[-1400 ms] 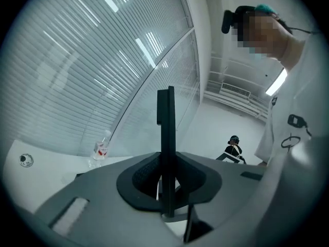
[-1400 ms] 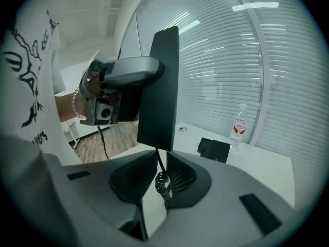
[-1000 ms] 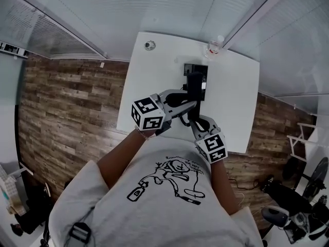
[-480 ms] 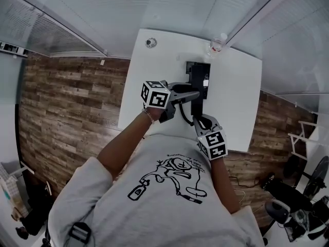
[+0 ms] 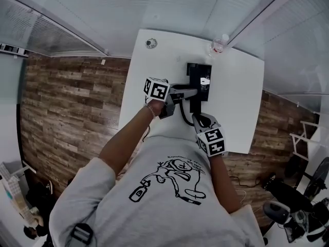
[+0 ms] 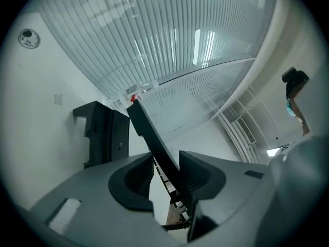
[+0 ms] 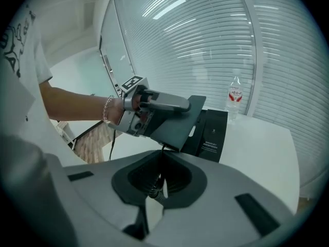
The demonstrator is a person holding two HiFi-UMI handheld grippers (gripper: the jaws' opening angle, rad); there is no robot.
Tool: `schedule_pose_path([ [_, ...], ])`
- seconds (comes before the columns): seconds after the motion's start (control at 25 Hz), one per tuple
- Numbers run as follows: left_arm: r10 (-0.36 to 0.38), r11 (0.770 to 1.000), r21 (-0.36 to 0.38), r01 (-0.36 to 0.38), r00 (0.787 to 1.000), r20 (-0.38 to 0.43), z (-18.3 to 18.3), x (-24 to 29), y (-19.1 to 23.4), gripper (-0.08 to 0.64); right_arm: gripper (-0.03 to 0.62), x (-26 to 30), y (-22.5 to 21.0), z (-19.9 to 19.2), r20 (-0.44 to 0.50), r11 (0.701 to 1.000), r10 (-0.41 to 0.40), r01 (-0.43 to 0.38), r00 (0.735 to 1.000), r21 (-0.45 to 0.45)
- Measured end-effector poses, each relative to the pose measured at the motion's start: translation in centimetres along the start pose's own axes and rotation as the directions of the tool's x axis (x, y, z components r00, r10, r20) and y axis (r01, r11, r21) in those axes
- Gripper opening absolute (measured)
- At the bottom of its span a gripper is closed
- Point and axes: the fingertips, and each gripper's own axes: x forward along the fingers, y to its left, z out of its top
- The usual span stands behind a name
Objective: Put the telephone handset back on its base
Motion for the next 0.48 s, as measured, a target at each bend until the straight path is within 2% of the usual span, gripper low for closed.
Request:
schedule_pose_path([
  [0.48, -0.009, 0.994, -0.112, 0.009, 1.000, -0.003, 0.6, 0.4, 4.1, 0.146, 0.006, 2.7, -1.8, 0.2, -0.031, 0.999, 0.027, -0.026, 0.999, 0.037],
])
